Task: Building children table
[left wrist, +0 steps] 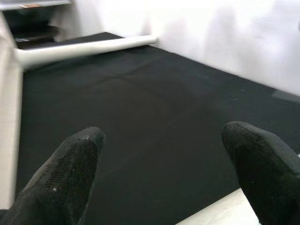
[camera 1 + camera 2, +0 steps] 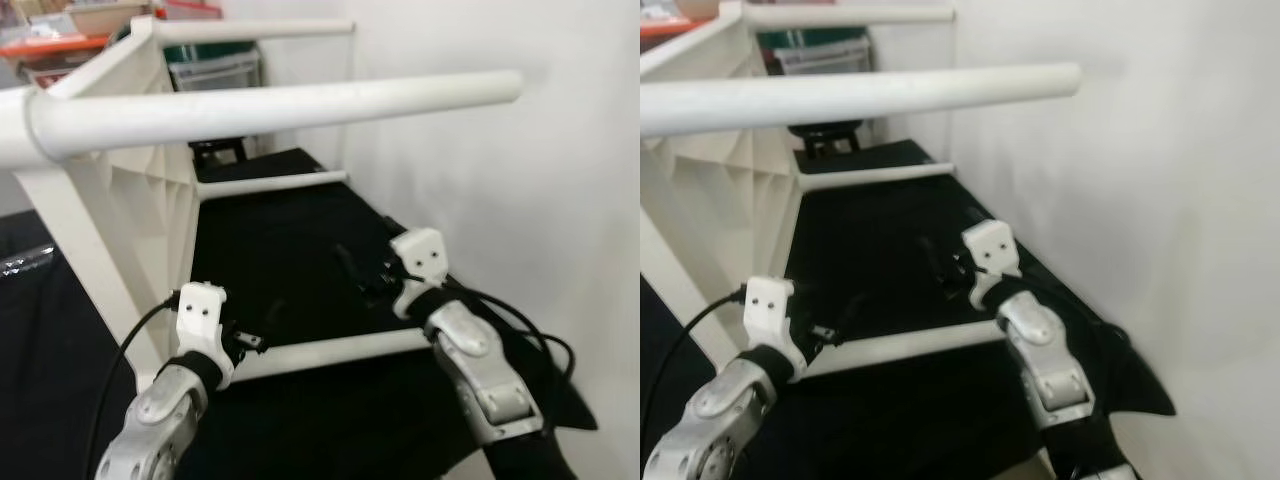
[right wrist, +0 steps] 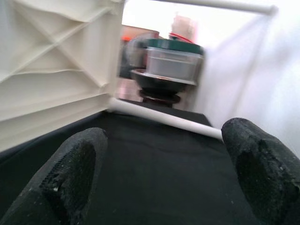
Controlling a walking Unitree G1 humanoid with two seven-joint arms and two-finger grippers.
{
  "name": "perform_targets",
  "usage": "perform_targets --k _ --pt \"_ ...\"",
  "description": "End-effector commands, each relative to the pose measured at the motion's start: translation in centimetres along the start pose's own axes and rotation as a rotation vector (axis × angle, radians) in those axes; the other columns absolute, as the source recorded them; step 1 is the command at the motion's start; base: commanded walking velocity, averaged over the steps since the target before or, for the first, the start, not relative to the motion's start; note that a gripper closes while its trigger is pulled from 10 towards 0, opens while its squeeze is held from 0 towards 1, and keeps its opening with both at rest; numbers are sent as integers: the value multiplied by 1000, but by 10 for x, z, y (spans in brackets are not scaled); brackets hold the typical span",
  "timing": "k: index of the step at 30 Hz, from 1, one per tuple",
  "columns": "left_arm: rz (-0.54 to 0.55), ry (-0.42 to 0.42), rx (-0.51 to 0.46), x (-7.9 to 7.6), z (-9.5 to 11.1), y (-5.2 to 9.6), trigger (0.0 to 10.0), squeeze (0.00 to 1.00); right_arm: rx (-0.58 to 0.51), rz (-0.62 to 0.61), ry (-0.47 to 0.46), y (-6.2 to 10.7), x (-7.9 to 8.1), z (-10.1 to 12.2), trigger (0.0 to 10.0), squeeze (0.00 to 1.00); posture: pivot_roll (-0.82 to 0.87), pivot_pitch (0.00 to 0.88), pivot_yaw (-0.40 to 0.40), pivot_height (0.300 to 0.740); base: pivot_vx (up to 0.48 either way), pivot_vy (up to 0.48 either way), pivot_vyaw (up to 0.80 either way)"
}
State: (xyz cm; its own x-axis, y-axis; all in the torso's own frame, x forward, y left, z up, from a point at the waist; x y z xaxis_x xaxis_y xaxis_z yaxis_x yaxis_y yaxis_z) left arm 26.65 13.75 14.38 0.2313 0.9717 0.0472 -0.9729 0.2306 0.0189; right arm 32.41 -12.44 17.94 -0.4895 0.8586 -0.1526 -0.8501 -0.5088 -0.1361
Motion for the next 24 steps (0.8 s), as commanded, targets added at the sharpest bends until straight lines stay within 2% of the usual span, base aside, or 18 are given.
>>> perform_targets --k 1,5,8,12,15,19,24 --pt "33 -14 50 1 -6 3 10000 0 -23 74 71 1 2 9 10000 0 -20 0 56 740 0 0 800" --pt "34 -12 73 -3 -8 4 10000 0 -16 110 129 3 -1 13 10000 0 -22 0 57 740 0 0 800" --pt "24 -28 104 -10 -8 2 10000 0 -4 120 191 7 -14 20 10000 0 -32 0 60 740 0 0 800" --pt "3 -28 112 -15 -7 0 10000 0 2 121 216 9 -18 22 10000 0 -33 0 60 740 0 0 800" --pt "-59 -19 122 -24 -8 -2 10000 0 -11 82 211 8 -24 26 10000 0 -36 0 61 740 0 0 800" --pt "-132 -19 131 -33 -7 -3 10000 0 -10 37 239 6 -30 29 10000 0 -35 0 59 740 0 0 103" --pt "-129 -44 140 -30 -9 -5 10000 0 -6 59 297 8 -31 35 10000 0 -36 3 59 740 0 0 0"
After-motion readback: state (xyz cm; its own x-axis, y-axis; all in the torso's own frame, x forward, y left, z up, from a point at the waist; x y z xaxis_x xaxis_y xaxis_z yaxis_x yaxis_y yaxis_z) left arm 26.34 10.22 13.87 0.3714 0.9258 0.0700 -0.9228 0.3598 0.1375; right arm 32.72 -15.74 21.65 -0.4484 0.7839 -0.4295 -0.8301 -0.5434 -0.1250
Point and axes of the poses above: a point about 5 cm out from each wrist's last joint towards the gripper, its own y axis pointing back from the gripper into the wrist, its own z axis along the axis of the wrist's last joint, x = y × z, the point moved 2 cm from there along -y, pointing out of the wrist towards the gripper, and after that the axes turned 8 degrees about -y, right-handed, at the moved point
